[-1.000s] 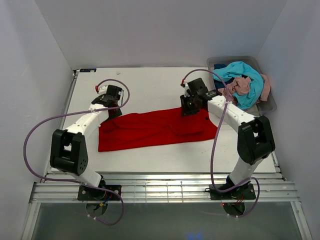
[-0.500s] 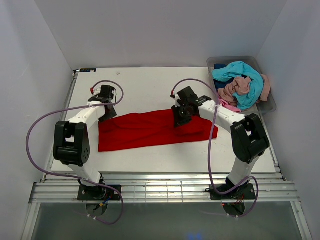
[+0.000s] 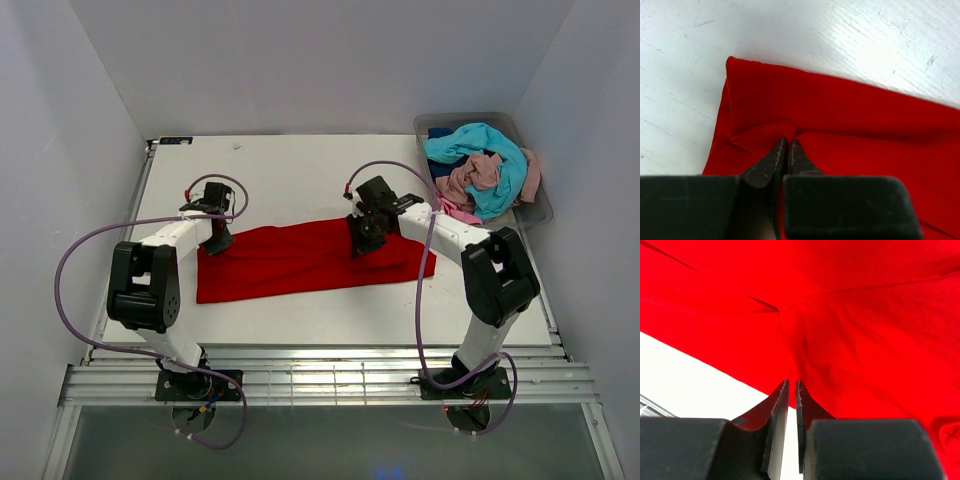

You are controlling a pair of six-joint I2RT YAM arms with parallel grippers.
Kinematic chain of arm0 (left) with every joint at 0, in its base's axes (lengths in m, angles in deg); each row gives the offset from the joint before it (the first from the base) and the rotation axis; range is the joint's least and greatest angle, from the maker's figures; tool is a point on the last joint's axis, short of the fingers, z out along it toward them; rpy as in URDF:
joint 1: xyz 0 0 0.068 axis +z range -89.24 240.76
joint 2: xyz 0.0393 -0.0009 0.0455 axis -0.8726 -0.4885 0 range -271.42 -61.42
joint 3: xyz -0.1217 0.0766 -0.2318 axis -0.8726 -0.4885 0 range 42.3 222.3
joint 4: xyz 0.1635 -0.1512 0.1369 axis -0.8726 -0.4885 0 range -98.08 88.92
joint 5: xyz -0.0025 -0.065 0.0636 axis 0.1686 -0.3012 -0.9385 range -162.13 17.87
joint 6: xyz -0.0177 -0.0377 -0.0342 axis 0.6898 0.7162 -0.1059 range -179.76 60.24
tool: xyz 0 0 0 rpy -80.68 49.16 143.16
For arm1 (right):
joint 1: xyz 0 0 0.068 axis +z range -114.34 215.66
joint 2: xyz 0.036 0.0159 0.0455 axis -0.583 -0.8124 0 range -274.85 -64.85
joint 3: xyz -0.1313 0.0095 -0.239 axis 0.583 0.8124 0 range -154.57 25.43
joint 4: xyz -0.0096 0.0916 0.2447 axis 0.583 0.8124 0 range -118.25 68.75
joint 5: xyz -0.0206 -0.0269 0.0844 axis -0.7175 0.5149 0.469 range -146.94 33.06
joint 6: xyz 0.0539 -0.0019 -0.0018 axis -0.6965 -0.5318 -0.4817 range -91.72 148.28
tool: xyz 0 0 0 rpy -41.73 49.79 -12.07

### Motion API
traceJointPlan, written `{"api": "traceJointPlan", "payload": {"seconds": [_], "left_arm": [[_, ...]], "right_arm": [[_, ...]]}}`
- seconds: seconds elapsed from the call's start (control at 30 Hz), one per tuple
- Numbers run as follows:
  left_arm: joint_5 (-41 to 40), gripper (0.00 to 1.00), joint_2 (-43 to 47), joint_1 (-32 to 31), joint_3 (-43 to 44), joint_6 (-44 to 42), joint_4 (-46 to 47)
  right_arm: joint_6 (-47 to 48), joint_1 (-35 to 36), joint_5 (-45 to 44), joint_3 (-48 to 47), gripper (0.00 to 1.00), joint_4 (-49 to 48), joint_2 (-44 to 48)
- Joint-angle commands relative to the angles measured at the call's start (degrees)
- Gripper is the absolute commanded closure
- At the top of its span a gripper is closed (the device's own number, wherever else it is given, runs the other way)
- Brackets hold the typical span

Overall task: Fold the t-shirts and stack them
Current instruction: Fold the other side of the tshirt into a rectangle

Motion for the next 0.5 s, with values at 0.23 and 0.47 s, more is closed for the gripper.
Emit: {"api": "traceJointPlan", "payload": {"seconds": [0.23,0.47], "left_arm": [[-3.13,0.89,5.67,0.14,6.43,-3.56,-2.39],[-1.47,0.88,13.67,0.14,3.81,-3.66,-3.18]], "right_arm": [[-0.7,1.68,1.28,-0.74,0.84,-0.64,1.92],[-2.11,3.53,6.73,-9.96,0.85,-2.4,-4.67]]}}
